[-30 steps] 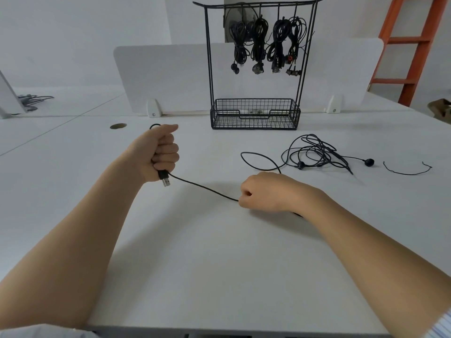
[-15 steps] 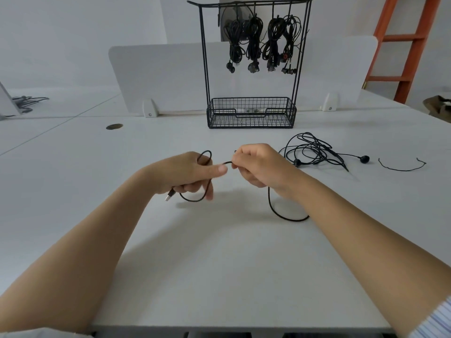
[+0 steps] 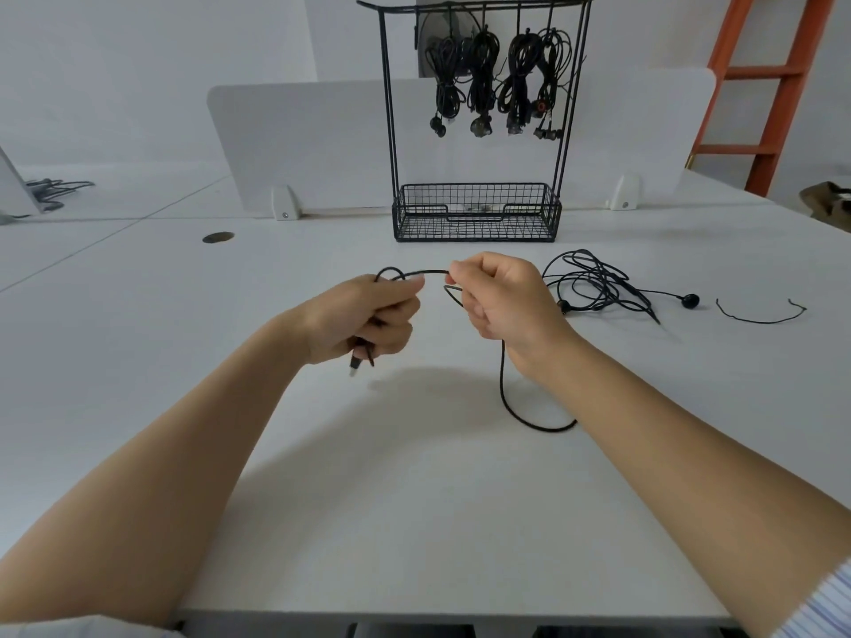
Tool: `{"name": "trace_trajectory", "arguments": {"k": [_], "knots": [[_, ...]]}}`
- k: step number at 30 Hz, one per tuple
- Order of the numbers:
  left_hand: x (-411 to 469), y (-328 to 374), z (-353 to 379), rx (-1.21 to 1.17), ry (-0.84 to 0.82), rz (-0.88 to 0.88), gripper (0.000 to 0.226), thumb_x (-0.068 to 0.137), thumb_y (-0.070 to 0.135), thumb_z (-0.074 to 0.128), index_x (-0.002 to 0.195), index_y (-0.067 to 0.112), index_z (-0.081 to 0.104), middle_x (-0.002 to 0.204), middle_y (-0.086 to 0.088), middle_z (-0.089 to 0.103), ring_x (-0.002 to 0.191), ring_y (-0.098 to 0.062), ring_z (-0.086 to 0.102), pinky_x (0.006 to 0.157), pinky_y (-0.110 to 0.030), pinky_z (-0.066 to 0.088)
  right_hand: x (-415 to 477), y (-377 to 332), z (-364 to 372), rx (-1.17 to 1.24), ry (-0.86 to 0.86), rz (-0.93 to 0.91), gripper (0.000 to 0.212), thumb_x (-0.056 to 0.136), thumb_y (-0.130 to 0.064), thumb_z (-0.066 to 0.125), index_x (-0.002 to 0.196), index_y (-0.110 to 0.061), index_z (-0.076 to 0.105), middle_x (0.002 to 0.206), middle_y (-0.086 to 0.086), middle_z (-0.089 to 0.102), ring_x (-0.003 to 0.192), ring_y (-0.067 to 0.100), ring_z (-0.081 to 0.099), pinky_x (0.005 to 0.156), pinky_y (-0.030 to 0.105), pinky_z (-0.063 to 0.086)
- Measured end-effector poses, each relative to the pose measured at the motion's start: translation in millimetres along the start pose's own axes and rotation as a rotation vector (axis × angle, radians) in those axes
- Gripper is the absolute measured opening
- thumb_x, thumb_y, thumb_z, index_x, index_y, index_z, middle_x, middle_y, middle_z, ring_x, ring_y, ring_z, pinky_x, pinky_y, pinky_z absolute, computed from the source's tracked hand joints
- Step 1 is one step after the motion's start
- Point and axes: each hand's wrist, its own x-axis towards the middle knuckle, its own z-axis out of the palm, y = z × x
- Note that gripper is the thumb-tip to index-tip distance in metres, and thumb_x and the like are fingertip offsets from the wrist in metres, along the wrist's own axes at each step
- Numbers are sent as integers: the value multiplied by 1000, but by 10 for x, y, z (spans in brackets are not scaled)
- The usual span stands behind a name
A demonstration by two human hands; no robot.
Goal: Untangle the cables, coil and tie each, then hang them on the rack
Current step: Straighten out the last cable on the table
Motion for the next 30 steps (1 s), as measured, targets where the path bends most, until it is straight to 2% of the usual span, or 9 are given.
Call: {"name": "trace_trajectory", "arguments": {"k": [6, 9, 15, 18, 20, 24, 26, 28, 30], "knots": [[13, -29, -65, -329, 4, 164, 56, 89, 49, 26, 43, 18, 37, 33, 12, 22, 35, -7, 19, 37, -18, 15, 22, -4, -57, 25, 23, 13, 14, 86, -10, 61, 73, -14, 55, 56, 1, 47, 33, 4, 29, 34, 12, 22], [51, -49, -64, -379, 246, 184, 65, 100, 46, 17, 59, 15, 56, 35, 9, 20, 33, -6, 16, 39, -15, 12, 23, 3, -78, -70, 45, -28, 12, 86, -4, 60, 76, -11, 59, 58, 2, 48, 31, 1, 34, 36, 9, 25], [113, -74, -39, -442, 625, 203, 57, 101, 44, 18, 90, 15, 65, 40, 6, 26, 35, -8, 18, 41, -16, 14, -77, 15, 72, -381, -74, -213, 9, 85, -10, 62, 77, -13, 63, 53, -6, 52, 41, -4, 46, 50, 7, 36], [145, -66, -20, -625, 661, 234, 64, 102, 41, 20, 65, 15, 66, 41, 4, 36, 33, -9, 26, 39, -16, 19, -132, 48, 158, -403, -230, -173, 6, 87, -11, 60, 84, -12, 65, 52, -4, 51, 39, -3, 43, 47, 7, 32], [153, -57, -53, -821, 654, 252, 72, 101, 39, 23, 38, 18, 49, 42, 4, 38, 38, -12, 35, 41, -17, 26, -130, 74, 162, -411, -307, -121, 10, 88, -10, 59, 91, -4, 67, 53, -1, 50, 37, -2, 42, 45, 5, 30], [115, -87, -156, -1050, 670, 234, 72, 101, 38, 21, 31, 20, 27, 46, 3, 45, 61, -14, 56, 71, -27, 37, -83, 102, 95, -430, -305, -72, 14, 87, -11, 61, 88, 2, 67, 53, -4, 48, 39, -1, 41, 46, 5, 32], [87, -99, -189, -1147, 677, 214, 71, 101, 40, 18, 33, 19, 25, 41, 4, 37, 56, -14, 62, 82, -31, 42, -65, 104, 66, -446, -291, -67, 12, 85, -12, 63, 86, 0, 67, 56, -8, 51, 44, -1, 41, 49, 6, 33], [67, -95, -228, -1262, 639, 175, 70, 100, 46, 18, 36, 17, 23, 37, 4, 23, 34, -13, 43, 68, -25, 50, -58, 104, 45, -494, -290, -76, 12, 84, -12, 64, 86, -1, 67, 65, -3, 56, 56, 2, 45, 56, 10, 35], [45, -81, -278, -1245, 564, 82, 70, 98, 51, 22, 37, 17, 23, 35, 4, 17, 27, -11, 22, 37, -13, 33, -56, 94, 27, -504, -296, -76, 8, 84, -11, 64, 86, -4, 68, 71, -3, 61, 63, 1, 51, 64, 10, 38]]}}
